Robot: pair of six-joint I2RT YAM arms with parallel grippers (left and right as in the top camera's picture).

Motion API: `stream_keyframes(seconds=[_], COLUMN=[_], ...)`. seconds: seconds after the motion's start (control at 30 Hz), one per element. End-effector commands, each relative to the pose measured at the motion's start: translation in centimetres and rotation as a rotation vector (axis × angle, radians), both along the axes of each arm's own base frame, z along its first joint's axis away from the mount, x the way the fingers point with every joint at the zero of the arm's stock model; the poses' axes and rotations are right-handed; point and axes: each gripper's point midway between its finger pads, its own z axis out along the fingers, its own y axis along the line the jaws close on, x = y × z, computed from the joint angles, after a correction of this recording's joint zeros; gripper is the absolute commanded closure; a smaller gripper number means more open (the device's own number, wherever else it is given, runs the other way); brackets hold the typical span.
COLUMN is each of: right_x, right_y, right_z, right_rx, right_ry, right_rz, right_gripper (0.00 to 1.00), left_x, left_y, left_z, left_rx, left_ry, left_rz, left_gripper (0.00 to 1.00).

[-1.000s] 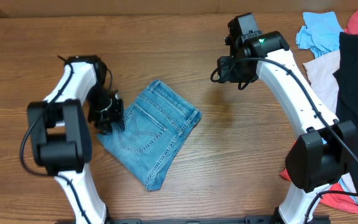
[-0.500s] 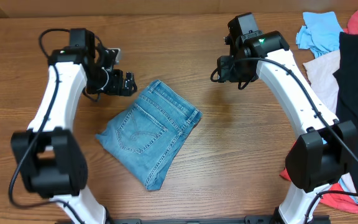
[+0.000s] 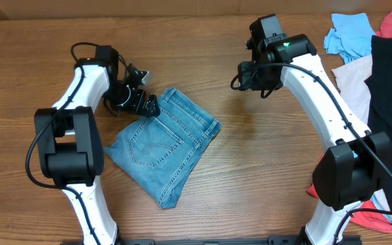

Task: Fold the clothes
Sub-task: 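Grasp the left edge of the folded jeans with the left gripper, then drag the folded jeans leftward to the table's left edge with left gripper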

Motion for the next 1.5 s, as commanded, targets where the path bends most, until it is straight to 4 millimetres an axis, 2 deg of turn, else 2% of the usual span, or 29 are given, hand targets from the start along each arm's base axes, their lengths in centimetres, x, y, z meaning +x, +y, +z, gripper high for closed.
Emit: stream_keyframes(seconds=[0.0,0.07,0.17,0.27,0.37,0.43,0.53,0.67,0.77,0.83,0.93,1.17,1.33,1.47], right_x=[0.2,0.2,0.2,0.2,0.1,0.1,0.1,0.1,0.1,0.2,0.3,0.1,0.0,-0.3], right_y=[0.2,0.2,0.2,0.2,0.1,0.1,0.1,-0.2,-0.9,-1.2,-1.6,-1.9,-1.9,-2.0], right_z=[0.6,0.6,0.6,0.6,0.5,0.5,0.5,0.5,0.4,0.4,0.4,0.3,0.3,0.2], right_rx=[0.002,0.001,0.001,0.002,0.0,0.0,0.0,-0.001,-0.005,-0.005,-0.005,-0.008,-0.009,-0.012], right_ry=[-0.017,-0.017,-0.017,-0.017,-0.014,-0.014,-0.013,-0.009,0.0,0.0,0.0,0.012,0.015,0.029], right_rz=[-0.004,-0.005,-0.005,-0.005,-0.004,-0.004,-0.004,-0.012,-0.025,-0.033,-0.042,-0.048,-0.049,-0.048], right_gripper=[0.43,0.43,0.42,0.43,0.42,0.42,0.43,0.43,0.43,0.43,0.43,0.43,0.43,0.43], left_x=[-3.9,-4.6,-5.2,-5.3,-5.2,-4.7,-3.1,-0.2,1.9,2.5,2.4,0.5,0.4,1.1], left_y=[-2.4,-3.0,-3.4,-3.6,-3.4,-3.1,-1.6,3.8,8.8,12.1,17.2,27.7,33.5,36.3], left_z=[-5.0,-5.3,-5.7,-5.7,-5.8,-5.6,-5.1,-3.3,-0.3,1.3,2.3,2.1,2.8,3.7], left_rx=[-0.057,-0.068,-0.056,-0.055,-0.043,-0.041,0.012,0.212,0.314,0.349,0.391,0.408,0.368,0.366], left_ry=[0.168,0.192,0.213,0.204,0.2,0.189,0.181,0.143,0.064,0.023,0.004,-0.009,-0.104,-0.194], left_rz=[-0.091,-0.119,-0.137,-0.167,-0.168,-0.155,-0.065,0.149,0.335,0.453,0.611,0.879,1.043,1.1], left_gripper=[0.04,0.12,0.31,0.65,0.85,0.94,0.96,0.96,0.96,0.96,0.96,0.96,0.92,0.96])
